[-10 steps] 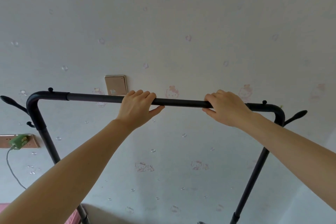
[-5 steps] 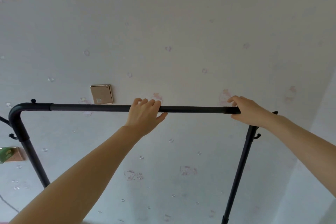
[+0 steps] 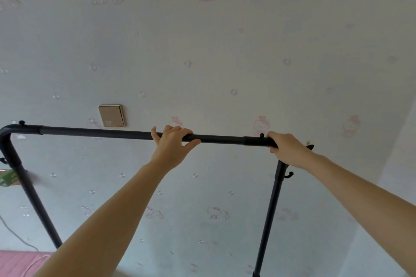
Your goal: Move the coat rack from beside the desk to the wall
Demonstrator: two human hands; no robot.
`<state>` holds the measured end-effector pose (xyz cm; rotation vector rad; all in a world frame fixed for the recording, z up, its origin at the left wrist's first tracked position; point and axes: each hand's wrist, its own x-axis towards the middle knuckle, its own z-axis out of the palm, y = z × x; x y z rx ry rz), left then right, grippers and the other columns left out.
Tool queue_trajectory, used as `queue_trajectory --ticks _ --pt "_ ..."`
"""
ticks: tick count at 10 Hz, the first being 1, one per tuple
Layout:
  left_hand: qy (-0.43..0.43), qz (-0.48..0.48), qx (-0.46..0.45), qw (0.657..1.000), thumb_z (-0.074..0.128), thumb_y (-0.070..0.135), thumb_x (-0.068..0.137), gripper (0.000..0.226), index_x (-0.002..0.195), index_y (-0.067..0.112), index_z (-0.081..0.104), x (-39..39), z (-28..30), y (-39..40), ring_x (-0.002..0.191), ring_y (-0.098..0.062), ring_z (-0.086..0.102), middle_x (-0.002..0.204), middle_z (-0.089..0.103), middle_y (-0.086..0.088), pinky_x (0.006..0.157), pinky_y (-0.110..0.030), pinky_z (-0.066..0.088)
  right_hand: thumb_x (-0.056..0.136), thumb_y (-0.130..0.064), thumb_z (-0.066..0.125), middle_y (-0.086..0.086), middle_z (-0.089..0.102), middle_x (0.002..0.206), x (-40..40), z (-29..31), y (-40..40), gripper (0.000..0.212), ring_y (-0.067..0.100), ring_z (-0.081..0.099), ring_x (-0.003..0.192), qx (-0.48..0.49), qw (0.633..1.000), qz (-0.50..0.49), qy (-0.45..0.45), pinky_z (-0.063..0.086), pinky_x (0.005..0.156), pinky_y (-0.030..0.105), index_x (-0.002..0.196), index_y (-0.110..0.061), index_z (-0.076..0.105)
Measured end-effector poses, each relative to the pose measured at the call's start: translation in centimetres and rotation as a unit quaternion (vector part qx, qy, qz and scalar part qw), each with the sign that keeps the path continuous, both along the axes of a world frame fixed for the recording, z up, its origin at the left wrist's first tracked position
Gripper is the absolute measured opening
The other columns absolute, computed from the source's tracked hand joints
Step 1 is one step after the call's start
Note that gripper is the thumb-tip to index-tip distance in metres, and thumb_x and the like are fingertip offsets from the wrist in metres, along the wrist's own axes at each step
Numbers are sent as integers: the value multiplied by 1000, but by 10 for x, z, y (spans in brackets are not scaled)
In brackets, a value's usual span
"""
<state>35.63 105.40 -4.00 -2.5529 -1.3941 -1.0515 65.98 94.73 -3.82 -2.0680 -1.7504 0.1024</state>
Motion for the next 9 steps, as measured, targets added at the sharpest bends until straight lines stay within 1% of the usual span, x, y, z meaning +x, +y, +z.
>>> queue_trajectory --ticks 1,2,3,4,5,6,7,8,9 --pt "-15 6 4 1000 55 54 85 31 96 27 67 15 -6 -13 102 -17 47 84 60 9 109 -59 5 93 -6 45 7 55 73 11 -8 -14 12 22 50 58 23 1000 15 -3 43 56 37 101 -14 49" --pt "-14 12 15 1000 56 54 84 31 96 27 67 10 -13 -16 99 -15 49 83 61 9 110 -57 6 94 -10 48 8 57 73 11 -19 -18 7 25 53 59 27 999 27 2 47 57 39 100 -13 49" --pt "2 31 37 999 54 55 85 35 101 26 66 -5 -15 -20 99 -16 51 87 62 9 111 -58 5 90 -17 57 10 61 77 8 -13 -22 6 30 62 70 13 999 25 46 48 60 35 93 -12 54" --pt "39 36 46 998 48 54 88 37 107 26 62 -9 -10 -17 108 -16 49 96 62 8 111 -63 2 87 -21 62 10 62 81 7 -7 -19 11 26 61 72 0 997 18 72 44 59 31 91 -13 57" --pt "90 30 48 994 48 48 91 41 125 25 50 -6 -7 -16 128 -19 37 121 57 4 108 -68 0 87 -23 61 6 62 90 8 -5 -20 18 19 58 73 -19 995 19 101 42 60 28 101 -16 52" --pt "137 31 32 990 53 41 91 59 142 27 28 -6 -8 -17 142 -23 16 146 37 1 109 -68 -2 89 -23 59 7 58 102 4 -5 -24 39 20 56 85 -10 996 8 86 44 68 30 124 -16 45" --pt "156 28 22 987 56 35 90 71 147 27 14 -18 -8 -26 145 -25 1 158 15 -1 112 -63 1 92 -22 54 12 48 130 -12 -3 -37 54 28 52 109 25 999 1 38 45 87 37 141 -13 33" --pt "146 12 -6 989 56 31 91 74 148 25 11 -31 -7 -41 145 -24 -2 159 9 -3 115 -58 6 94 -21 50 13 41 139 -30 2 -51 51 32 45 120 69 997 -18 3 43 93 41 141 -10 32" --pt "143 3 -6 990 56 29 91 70 148 21 16 -55 -12 -56 145 -24 -3 160 7 -3 116 -54 11 93 -20 49 13 41 138 -54 5 -64 47 31 43 121 103 994 -27 1 42 96 40 137 -9 37"
